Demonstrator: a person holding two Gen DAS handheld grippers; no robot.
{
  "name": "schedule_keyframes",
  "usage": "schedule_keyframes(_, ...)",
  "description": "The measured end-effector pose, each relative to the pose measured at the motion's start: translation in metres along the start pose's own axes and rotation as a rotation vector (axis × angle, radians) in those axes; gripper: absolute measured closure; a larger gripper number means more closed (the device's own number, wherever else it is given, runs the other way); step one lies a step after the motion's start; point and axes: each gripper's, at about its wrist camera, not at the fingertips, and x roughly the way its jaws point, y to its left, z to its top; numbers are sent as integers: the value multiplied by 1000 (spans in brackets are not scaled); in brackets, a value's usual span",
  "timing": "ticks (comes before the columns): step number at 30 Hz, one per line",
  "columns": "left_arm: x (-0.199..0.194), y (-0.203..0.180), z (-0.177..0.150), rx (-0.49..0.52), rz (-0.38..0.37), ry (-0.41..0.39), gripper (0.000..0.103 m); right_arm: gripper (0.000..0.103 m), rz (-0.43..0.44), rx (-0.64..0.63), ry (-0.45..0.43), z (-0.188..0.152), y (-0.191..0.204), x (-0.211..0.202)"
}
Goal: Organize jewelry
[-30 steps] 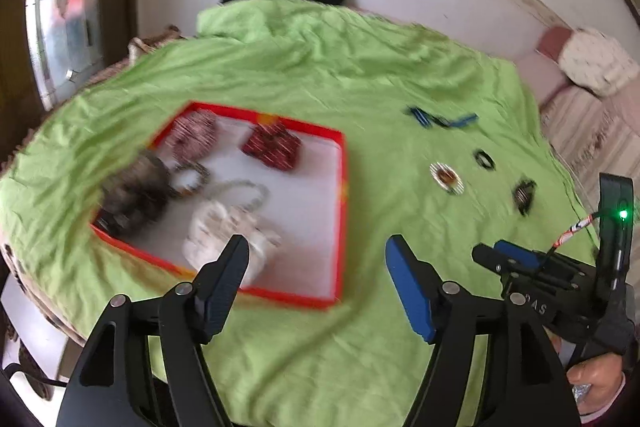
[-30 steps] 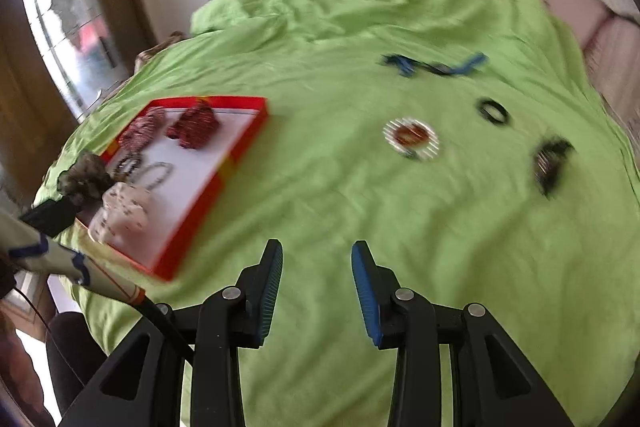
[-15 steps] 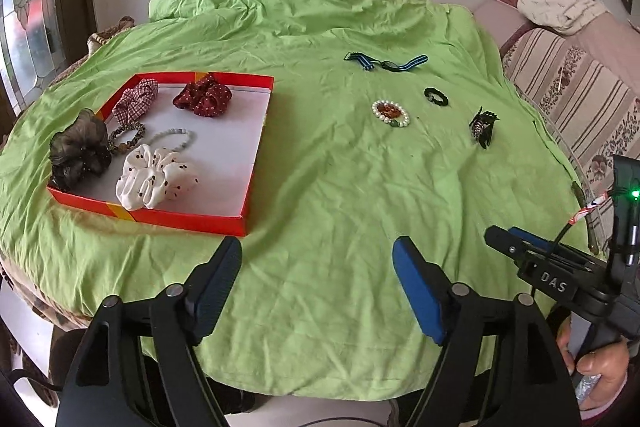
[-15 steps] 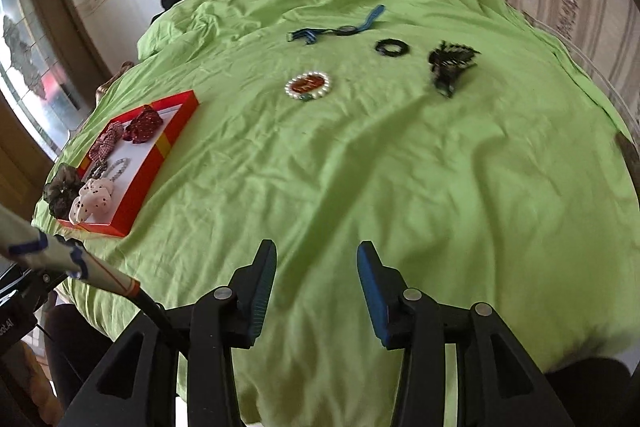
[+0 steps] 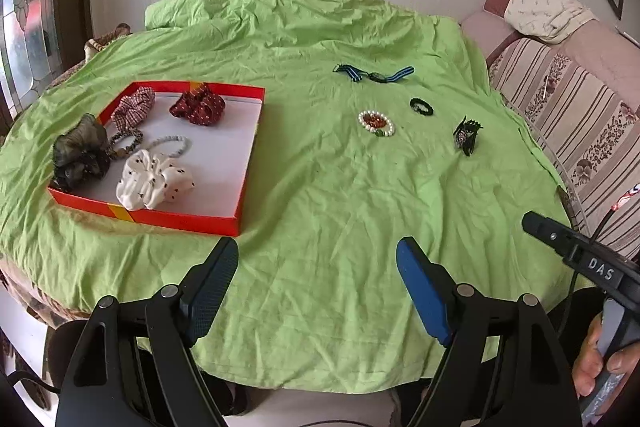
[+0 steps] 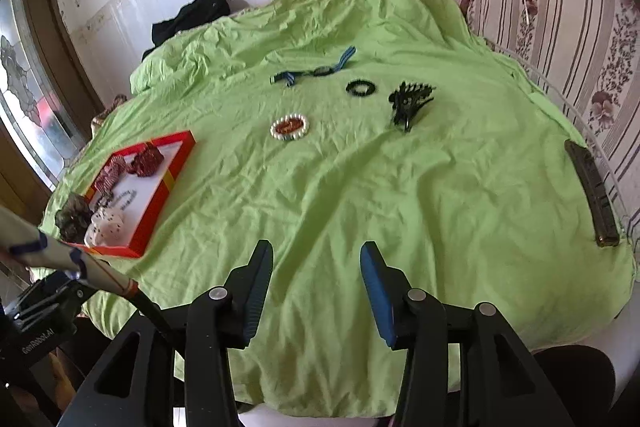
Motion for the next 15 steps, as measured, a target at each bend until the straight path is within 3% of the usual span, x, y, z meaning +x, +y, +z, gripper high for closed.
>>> schedule_keyframes(5,-8,5,0,-12,30,-9,23,51,28,3,6,4,4,3)
schedule_keyframes(15,-35,26,20,-33,186,-36,23,51,150,59,15,43,-13,42)
